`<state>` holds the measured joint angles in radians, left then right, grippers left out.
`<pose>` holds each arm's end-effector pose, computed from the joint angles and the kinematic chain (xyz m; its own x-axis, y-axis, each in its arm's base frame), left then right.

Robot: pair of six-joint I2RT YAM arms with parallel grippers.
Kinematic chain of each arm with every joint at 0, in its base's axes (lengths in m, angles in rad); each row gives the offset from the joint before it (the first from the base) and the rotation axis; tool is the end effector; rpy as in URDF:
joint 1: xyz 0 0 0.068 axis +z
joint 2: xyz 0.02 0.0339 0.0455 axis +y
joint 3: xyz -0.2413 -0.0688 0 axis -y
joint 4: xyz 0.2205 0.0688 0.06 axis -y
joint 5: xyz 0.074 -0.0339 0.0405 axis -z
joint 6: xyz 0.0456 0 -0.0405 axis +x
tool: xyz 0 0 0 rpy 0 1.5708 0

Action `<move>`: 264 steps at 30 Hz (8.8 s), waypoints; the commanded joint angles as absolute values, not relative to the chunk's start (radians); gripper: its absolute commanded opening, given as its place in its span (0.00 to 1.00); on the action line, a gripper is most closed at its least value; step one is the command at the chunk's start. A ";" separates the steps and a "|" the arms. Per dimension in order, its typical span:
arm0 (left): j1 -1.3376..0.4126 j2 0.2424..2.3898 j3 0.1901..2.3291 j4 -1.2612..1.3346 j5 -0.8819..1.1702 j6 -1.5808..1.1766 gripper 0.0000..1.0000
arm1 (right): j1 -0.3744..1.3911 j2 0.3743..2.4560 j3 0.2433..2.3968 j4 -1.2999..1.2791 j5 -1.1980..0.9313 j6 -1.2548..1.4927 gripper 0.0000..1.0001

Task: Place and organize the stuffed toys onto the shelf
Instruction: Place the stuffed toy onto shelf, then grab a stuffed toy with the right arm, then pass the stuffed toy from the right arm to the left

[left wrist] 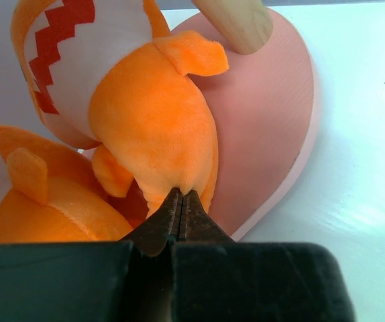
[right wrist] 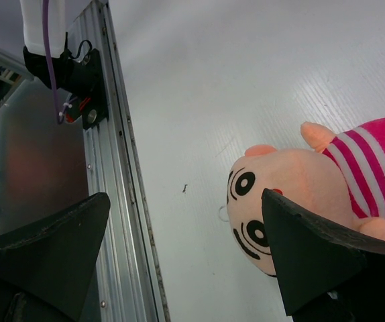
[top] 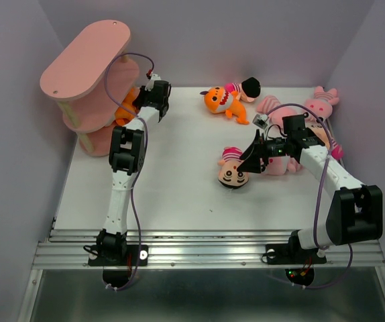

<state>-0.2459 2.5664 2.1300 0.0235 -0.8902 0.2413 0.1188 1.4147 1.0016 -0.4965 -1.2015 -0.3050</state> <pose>0.5341 -0.0975 0.1647 -0.5063 0.2821 -0.8149 -0.4287 0.7376 0.5217 0.2572 0.0735 0.2469 -0.5639 -0.1765 -0.8067 -0.8185 0.2490 0.5177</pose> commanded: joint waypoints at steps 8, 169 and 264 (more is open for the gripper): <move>-0.241 2.491 2.214 0.025 -0.798 0.078 0.00 | 0.114 1.407 1.052 -0.503 -1.223 -0.331 1.00; -0.239 0.621 0.755 0.037 0.317 -0.445 0.97 | 0.077 2.401 2.146 -0.420 -0.476 -0.146 0.99; -0.818 1.290 0.699 0.621 0.026 -0.798 0.17 | 0.095 1.155 0.831 -0.397 -1.155 -0.347 0.08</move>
<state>-0.8116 1.3003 0.6518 0.5644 0.0494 -0.8295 0.0864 1.1831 0.8078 -0.3344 -1.0859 -0.2558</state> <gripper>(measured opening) 0.239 0.079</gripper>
